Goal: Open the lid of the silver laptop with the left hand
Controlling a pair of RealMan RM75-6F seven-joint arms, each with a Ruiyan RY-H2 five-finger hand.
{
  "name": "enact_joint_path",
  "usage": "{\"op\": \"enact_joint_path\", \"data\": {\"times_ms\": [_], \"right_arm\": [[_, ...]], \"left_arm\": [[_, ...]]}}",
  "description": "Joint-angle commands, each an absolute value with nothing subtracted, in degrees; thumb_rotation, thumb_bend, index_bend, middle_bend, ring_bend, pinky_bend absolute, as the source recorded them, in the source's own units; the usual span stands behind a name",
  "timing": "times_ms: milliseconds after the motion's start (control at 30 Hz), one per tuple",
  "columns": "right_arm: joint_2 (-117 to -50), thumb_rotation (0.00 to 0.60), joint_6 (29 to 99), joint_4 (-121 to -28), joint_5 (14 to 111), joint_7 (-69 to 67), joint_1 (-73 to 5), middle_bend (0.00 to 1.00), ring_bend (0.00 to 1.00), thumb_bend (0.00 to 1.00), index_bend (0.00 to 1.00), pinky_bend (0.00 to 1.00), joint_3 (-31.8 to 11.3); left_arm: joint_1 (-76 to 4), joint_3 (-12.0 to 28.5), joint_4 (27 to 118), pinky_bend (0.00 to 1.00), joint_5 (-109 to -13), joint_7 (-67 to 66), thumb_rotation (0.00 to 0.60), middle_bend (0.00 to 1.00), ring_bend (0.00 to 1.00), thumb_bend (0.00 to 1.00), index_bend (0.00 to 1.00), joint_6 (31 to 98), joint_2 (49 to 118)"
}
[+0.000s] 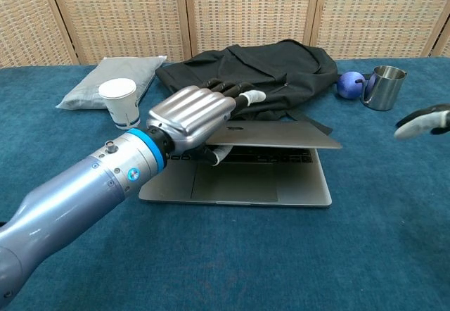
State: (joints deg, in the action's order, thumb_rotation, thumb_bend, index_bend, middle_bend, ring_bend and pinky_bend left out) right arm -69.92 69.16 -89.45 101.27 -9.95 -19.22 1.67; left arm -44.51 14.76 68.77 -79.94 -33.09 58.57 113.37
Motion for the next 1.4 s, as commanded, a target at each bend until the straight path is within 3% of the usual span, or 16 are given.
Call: {"op": "enact_joint_path", "data": {"times_ms": [33,200,400,900,1400], "right_arm": [[-70.9,0.6,66.2,-89.4,101.4,-9.6,-21.2,0.15,0.07,0.6,0.19,0.17,2.1],[-72.7,0.6,62.8,-89.7,100.0,-8.0,-23.5,0.15,0.07,0.74,0.19,0.17,1.7],[-75.3,0.6,59.2,-90.2,98.0,-4.1,-25.4,0.15,0.07,0.82,0.19,0.17,1.3],[-84.0,0.6,51.1,-89.4,86.8,8.1,-29.1,0.14,0.07,0.87,0.19,0.17,-1.5],[-86.0,0.6,49.7,-90.3,79.7,19.3,-30.7,0.14,0.07,0.88,0.19,0.17,-1.5]], "left_arm": [[-44.9,15.4,70.8,0.0,-78.8,-34.5,0.6,0.0,0.0,0.55,0.0,58.8,112.2],[-45.3,15.8,72.4,0.0,-77.5,-36.2,0.6,0.0,0.0,0.55,0.0,59.1,111.2],[-45.8,16.0,72.8,0.0,-76.1,-36.9,0.6,0.0,0.0,0.55,0.0,59.4,110.9],[-46.9,16.0,74.0,0.0,-74.4,-35.8,0.6,0.0,0.0,0.54,0.0,60.5,109.2],[-48.7,16.7,74.8,0.0,-72.6,-35.8,0.6,0.0,0.0,0.54,0.0,60.7,108.4]]}}
